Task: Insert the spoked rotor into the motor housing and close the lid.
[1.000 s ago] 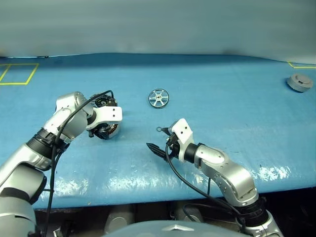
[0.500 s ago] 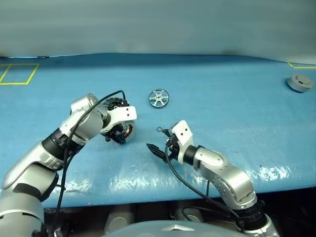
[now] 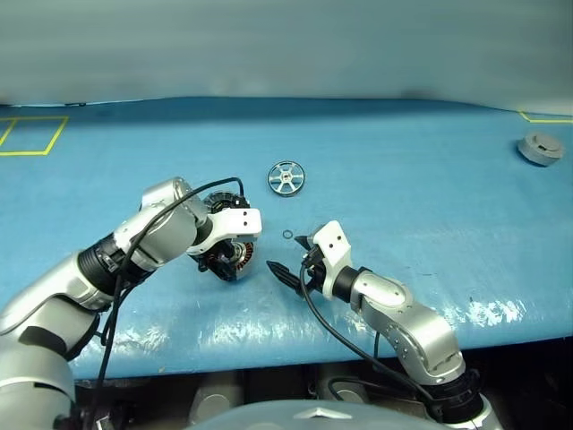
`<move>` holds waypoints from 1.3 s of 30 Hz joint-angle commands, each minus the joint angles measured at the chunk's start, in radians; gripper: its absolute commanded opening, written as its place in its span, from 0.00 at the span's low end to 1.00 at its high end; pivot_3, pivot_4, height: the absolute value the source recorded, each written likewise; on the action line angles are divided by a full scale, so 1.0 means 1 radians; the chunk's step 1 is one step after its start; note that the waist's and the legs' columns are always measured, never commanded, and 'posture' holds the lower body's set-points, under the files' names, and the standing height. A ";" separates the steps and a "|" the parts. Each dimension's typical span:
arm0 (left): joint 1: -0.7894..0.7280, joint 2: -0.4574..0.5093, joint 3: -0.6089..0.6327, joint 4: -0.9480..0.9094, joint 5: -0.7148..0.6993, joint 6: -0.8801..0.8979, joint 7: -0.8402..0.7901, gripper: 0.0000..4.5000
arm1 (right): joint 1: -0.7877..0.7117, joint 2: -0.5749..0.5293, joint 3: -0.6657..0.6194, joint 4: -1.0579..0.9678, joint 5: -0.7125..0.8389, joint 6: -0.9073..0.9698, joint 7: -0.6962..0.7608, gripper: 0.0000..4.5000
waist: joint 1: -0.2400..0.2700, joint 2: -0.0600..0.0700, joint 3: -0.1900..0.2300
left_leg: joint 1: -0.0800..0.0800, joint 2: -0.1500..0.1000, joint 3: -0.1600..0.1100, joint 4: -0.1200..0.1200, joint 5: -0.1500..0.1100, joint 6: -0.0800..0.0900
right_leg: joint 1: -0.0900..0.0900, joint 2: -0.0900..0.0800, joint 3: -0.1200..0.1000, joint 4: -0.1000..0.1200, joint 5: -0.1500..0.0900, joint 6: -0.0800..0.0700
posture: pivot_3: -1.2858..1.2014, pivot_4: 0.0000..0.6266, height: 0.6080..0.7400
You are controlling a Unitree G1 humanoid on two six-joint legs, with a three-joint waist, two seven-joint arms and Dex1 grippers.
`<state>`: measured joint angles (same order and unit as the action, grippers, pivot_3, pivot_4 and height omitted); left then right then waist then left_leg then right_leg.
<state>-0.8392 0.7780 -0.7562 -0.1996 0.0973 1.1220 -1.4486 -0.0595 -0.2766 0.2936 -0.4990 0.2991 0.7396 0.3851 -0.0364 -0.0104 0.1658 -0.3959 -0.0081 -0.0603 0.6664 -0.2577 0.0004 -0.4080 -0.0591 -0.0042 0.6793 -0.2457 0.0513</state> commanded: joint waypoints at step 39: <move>0.745 -0.279 0.848 -0.605 -0.502 -0.193 0.638 1.00 | -0.015 0.067 -0.076 0.127 -0.106 -0.136 -0.102 1.00 | 0.014 -0.002 0.000 | 0.003 0.001 0.003 -0.001 0.001 0.000 | 0.000 -0.001 0.005 -0.001 0.003 0.001 | 0.52 0.24 1.00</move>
<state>-0.1146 0.5078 0.0565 -0.7588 -0.3968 0.9754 -0.8605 -0.0619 -0.2214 0.2264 -0.3660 0.2032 0.6347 0.2967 -0.0227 -0.0125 0.1655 -0.3934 -0.0070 -0.0573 0.6658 -0.2567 0.0007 -0.4076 -0.0604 0.0012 0.6776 -0.2414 0.0520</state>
